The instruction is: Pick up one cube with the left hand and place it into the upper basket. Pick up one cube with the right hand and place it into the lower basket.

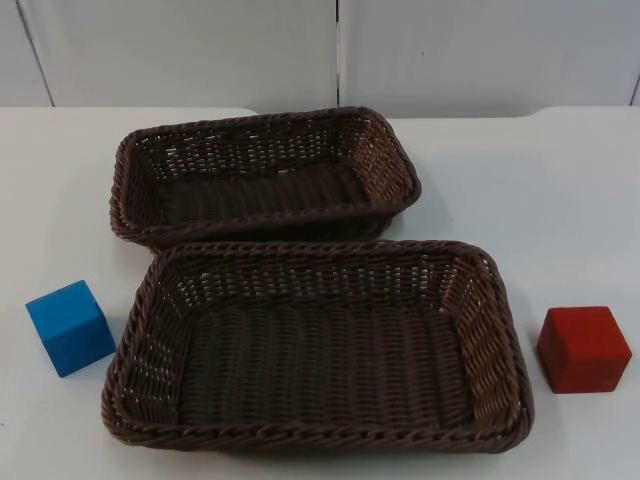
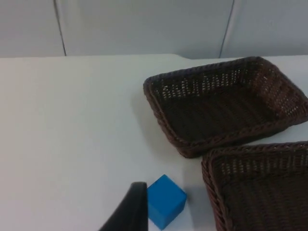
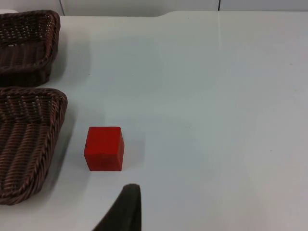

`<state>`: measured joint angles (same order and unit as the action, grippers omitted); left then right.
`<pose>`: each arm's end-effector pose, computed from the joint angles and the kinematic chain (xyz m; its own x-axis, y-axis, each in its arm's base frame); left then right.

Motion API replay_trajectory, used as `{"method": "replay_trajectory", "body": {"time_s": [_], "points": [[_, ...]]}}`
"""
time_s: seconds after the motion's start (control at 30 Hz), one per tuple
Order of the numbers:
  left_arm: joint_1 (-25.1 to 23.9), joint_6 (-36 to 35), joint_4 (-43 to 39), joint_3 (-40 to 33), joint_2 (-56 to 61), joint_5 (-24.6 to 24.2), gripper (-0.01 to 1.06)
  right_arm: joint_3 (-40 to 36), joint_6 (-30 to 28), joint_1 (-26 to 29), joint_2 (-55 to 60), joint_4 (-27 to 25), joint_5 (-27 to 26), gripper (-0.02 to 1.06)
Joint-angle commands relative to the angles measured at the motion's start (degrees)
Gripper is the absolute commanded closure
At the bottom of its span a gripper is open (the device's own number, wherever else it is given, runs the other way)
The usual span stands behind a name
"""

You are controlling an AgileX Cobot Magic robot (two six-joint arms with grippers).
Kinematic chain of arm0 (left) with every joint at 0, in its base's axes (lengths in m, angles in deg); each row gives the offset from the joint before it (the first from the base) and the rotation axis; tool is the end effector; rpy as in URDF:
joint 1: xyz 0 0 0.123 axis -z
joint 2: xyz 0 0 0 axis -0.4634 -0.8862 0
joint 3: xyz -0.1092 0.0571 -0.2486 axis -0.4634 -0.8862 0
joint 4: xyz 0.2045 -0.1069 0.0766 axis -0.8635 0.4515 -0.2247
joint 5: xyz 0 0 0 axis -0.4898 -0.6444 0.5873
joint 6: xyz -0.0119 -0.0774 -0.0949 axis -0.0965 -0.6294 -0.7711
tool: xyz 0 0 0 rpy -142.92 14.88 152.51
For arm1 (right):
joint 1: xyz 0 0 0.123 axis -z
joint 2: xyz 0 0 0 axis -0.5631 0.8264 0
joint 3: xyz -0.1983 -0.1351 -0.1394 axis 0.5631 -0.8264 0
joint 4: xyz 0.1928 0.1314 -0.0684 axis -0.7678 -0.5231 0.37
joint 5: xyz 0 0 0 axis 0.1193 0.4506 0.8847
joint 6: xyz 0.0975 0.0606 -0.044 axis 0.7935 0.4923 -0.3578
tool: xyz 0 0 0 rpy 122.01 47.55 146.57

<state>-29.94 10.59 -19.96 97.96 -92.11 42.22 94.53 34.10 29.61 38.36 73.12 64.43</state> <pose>0.0868 -0.0226 0.3021 -0.4401 -0.0244 -0.8976 0.1478 0.9840 -0.0993 0.0210 0.0001 0.2614 -0.4614 -0.0350 -0.8865 -0.0678 0.9977 -0.0041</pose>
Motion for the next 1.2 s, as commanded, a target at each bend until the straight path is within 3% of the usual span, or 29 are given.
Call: {"method": "replay_trajectory", "body": {"time_s": [0.0, 0.4, 0.83, 1.07, 1.17], "points": [[0.3, 0.8, 1.9, 0.5, -1.5, 2.1, 0.0, -0.1, 0.1, 0.3, -0.2, 0.2, -0.3, -0.01], [0.3, 4.1, 2.3, 7.7, -13.2, 1.7, 0.0, -0.1, 0.1, 0.3, -0.2, 0.2, -0.3, -0.01], [0.3, 18.9, 14.8, 7.7, -27.0, 1.9, 0.0, -0.1, 0.2, 0.3, -0.2, 0.3, -0.3, -0.01], [0.5, 21.0, 16.4, 7.7, -32.5, 2.7, 0.0, -0.1, 0.2, 0.3, -0.2, 0.3, -0.3, -0.01], [2.6, 21.1, 16.8, 7.7, -34.8, 5.2, 0.0, -0.1, 0.2, 0.3, -0.2, 0.3, -0.3, -0.01]]}}
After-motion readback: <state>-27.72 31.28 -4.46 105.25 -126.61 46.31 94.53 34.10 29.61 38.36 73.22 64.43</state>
